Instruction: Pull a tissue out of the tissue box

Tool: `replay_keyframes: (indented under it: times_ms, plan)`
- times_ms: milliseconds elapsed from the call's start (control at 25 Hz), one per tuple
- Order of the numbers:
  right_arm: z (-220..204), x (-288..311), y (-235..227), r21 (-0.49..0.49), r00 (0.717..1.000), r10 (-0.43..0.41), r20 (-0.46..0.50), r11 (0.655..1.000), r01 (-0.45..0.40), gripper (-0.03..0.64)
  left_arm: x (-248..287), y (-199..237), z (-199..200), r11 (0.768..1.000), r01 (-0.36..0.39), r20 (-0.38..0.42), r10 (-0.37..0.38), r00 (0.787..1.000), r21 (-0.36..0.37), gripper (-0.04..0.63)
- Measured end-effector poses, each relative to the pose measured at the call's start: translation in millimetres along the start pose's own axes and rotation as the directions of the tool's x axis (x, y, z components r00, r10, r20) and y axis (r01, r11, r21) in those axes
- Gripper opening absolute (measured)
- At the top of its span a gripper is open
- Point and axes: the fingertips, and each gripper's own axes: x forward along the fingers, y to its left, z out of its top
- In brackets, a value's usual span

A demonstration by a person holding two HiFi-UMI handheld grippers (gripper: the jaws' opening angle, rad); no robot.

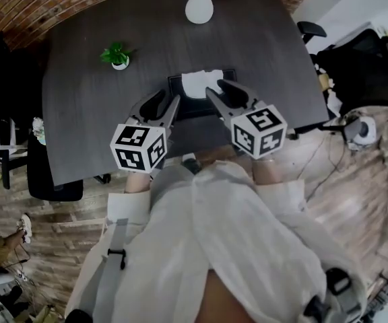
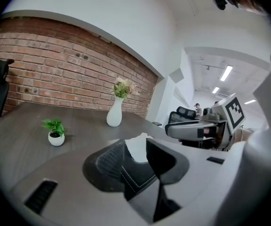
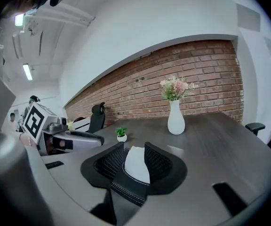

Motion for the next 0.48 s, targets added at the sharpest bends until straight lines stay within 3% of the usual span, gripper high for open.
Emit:
replay_keyframes:
  times_ms: [480]
  plan:
    - [-15.5,4.8,-8.6,-0.014,0.998,-0.034,-0.061,0.999,0.033,0.117,9.4,3.6,-17.3,0.998,0.027,-0.025,-0.029,0.999,-0.061,0.124]
